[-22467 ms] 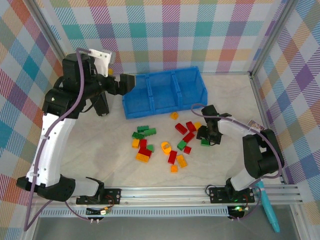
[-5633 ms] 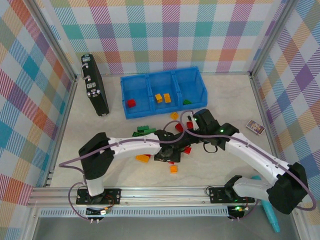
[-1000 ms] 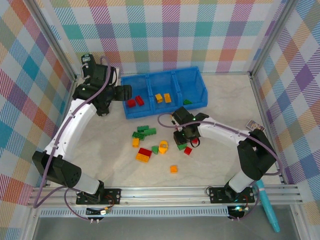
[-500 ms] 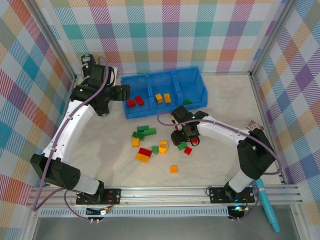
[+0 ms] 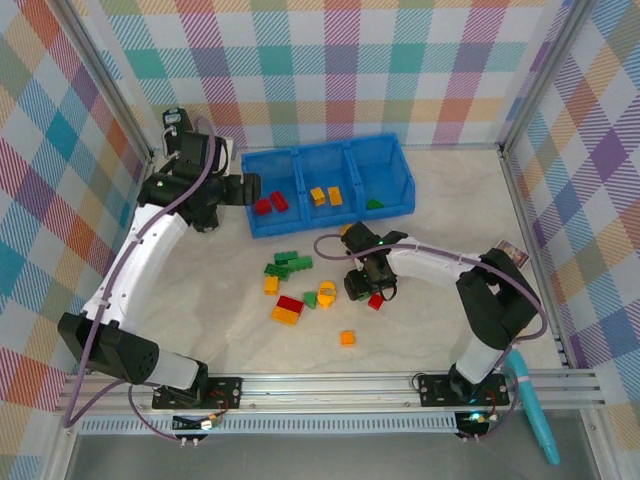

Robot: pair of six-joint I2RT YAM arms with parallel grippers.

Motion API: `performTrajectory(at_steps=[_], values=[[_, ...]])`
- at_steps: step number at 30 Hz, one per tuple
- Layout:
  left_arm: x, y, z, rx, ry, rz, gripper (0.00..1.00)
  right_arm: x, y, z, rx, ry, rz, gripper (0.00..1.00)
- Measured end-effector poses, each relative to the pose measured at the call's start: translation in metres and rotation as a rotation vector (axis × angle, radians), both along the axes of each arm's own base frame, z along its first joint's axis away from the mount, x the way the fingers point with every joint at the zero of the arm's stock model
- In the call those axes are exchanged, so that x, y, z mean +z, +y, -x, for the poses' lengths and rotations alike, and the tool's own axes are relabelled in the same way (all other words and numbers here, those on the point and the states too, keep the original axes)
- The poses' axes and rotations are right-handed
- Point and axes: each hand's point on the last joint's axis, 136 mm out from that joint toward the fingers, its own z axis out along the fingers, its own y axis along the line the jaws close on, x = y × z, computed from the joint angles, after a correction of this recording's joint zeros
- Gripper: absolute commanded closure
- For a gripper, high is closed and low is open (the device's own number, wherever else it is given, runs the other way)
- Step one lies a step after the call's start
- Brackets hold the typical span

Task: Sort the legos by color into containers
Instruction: Pick up the lego from the center of the table.

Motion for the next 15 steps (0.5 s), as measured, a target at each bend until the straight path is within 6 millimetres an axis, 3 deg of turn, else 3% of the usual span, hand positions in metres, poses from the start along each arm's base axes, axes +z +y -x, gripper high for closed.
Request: performTrajectory(at_steps=[6, 11, 13, 15], values=[[0.009, 0.003, 0.004, 0.007, -0.024, -0.001, 0.08, -0.006, 0.003, -0.003, -0.019, 0.001, -0.003, 0.65], [0.01, 0.006, 0.005, 0.016, -0.032, -0.009, 0.03, -0.002, -0.002, -0.004, -0.034, 0.004, -0.002, 0.69], [0.01, 0.007, 0.007, 0.016, -0.045, -0.015, 0.0, 0.01, -0.007, -0.006, -0.05, 0.005, -0.015, 0.68], [0.008, 0.01, 0.012, 0.015, -0.05, -0.022, 0.0, 0.041, -0.013, -0.023, -0.085, -0.041, -0.055, 0.68]])
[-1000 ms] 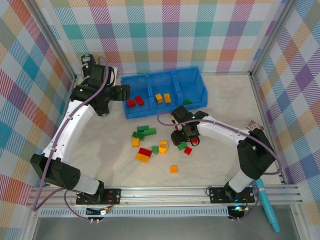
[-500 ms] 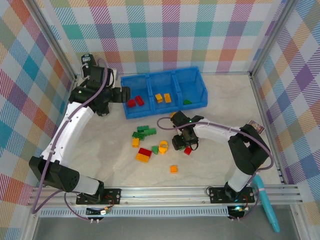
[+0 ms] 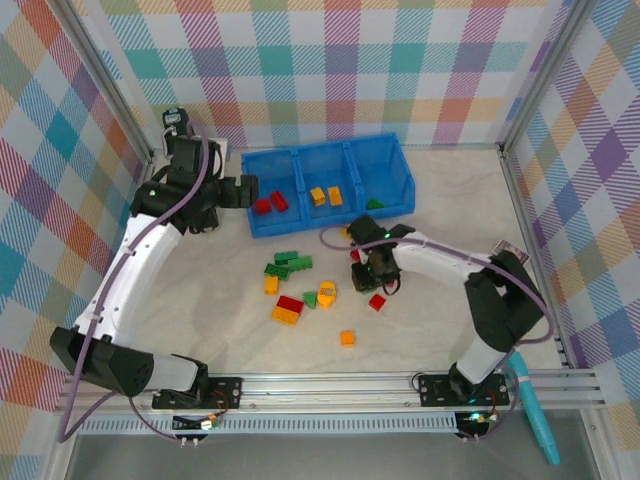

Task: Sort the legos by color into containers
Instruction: Pick up the lego from the center of the table, then place the lego in the container.

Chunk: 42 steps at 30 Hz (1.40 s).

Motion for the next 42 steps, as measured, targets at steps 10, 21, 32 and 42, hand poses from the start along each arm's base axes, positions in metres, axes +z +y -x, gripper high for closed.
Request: performTrajectory(at_steps=[10, 21, 32, 42], values=[[0.001, -0.001, 0.019, -0.074, -0.029, -0.024, 0.0, 0.183, -0.015, -0.144, -0.055, -0.54, -0.073, 0.65], [-0.061, -0.006, 0.033, -0.117, 0.124, -0.033, 0.0, 0.103, -0.027, -0.264, -0.095, -0.52, 0.108, 0.65], [-0.139, -0.01, 0.053, -0.101, 0.299, 0.02, 0.02, 0.064, -0.052, -0.3, -0.194, -0.447, 0.0, 0.62], [-0.194, -0.024, 0.057, -0.051, 0.409, 0.075, 0.1, 0.042, -0.036, -0.297, -0.18, -0.38, -0.076, 0.53]])
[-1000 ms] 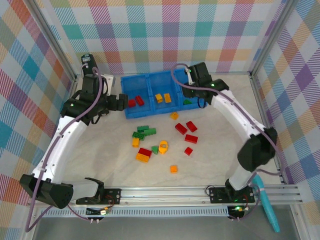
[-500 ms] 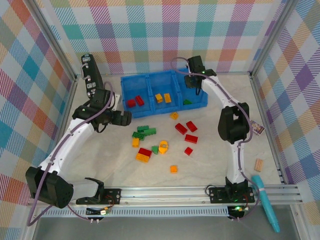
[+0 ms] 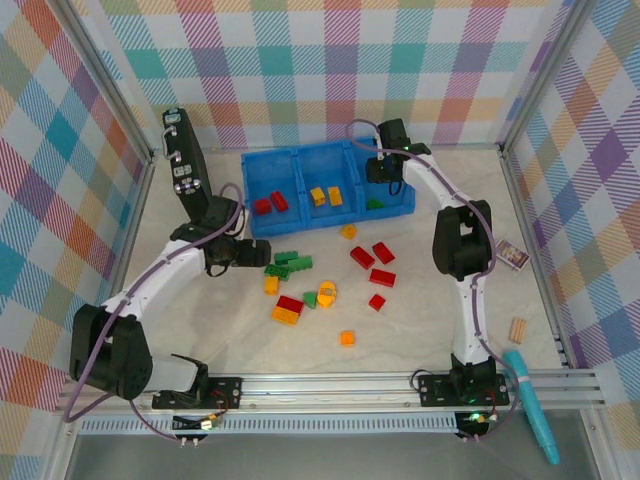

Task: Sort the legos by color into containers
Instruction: Place the lego in the container, then pick up the lego from the center of the table.

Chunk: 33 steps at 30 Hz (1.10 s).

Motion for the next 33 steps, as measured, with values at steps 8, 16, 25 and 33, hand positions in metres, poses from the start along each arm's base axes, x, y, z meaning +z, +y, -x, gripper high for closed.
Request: performTrajectory(at_steps=[8, 16, 25, 33], values=[[-0.036, -0.02, 0.023, -0.006, 0.104, 0.003, 0.13, 0.0, 0.006, 0.002, 0.02, 0.01, -0.032, 0.4], [-0.059, -0.035, 0.037, 0.014, 0.16, 0.014, 0.18, 0.002, 0.011, 0.003, 0.037, 0.014, -0.057, 0.38], [-0.089, -0.047, 0.043, 0.033, 0.219, 0.003, 0.27, 0.046, 0.011, 0.028, 0.071, -0.025, -0.107, 0.38], [-0.099, -0.037, 0.044, 0.078, 0.222, -0.045, 0.57, 0.073, -0.007, 0.129, 0.058, -0.027, -0.139, 0.36]])
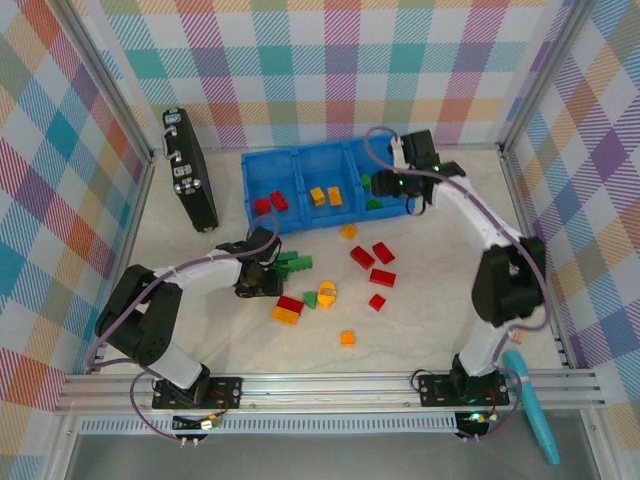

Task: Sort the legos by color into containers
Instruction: Pick up the lego from the center of the table, then place the lego in the container.

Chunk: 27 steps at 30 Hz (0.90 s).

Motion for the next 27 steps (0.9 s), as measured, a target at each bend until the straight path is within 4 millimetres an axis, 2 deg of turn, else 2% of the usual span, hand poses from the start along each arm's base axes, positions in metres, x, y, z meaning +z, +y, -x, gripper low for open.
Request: performTrajectory(at_steps=[6, 10, 13, 15, 18, 22, 24, 27], values=[[0.0, 0.004, 0.001, -0.007, 0.001, -0.027, 0.69, -0.022, 0.004, 0.097, 0.012, 0.091, -0.014, 0.35], [0.004, 0.0, 0.001, -0.022, -0.001, -0.01, 0.7, -0.039, 0.008, 0.144, -0.001, 0.157, -0.048, 0.35], [0.023, -0.007, -0.002, -0.042, -0.04, 0.02, 0.7, -0.053, 0.011, 0.175, -0.025, 0.21, -0.085, 0.35], [0.046, -0.015, -0.011, -0.05, -0.096, 0.051, 0.7, -0.061, 0.016, 0.191, -0.035, 0.242, -0.106, 0.35], [0.086, -0.032, -0.036, -0.059, -0.201, 0.118, 0.7, -0.068, 0.024, 0.203, -0.054, 0.279, -0.127, 0.33], [0.136, -0.061, -0.076, -0.078, -0.336, 0.212, 0.69, -0.067, 0.031, 0.205, -0.085, 0.285, -0.161, 0.33], [0.161, -0.079, -0.103, -0.098, -0.408, 0.25, 0.69, -0.065, 0.035, 0.204, -0.1, 0.278, -0.178, 0.33], [0.185, -0.103, -0.141, -0.121, -0.497, 0.285, 0.68, -0.061, 0.04, 0.201, -0.114, 0.262, -0.205, 0.32]])
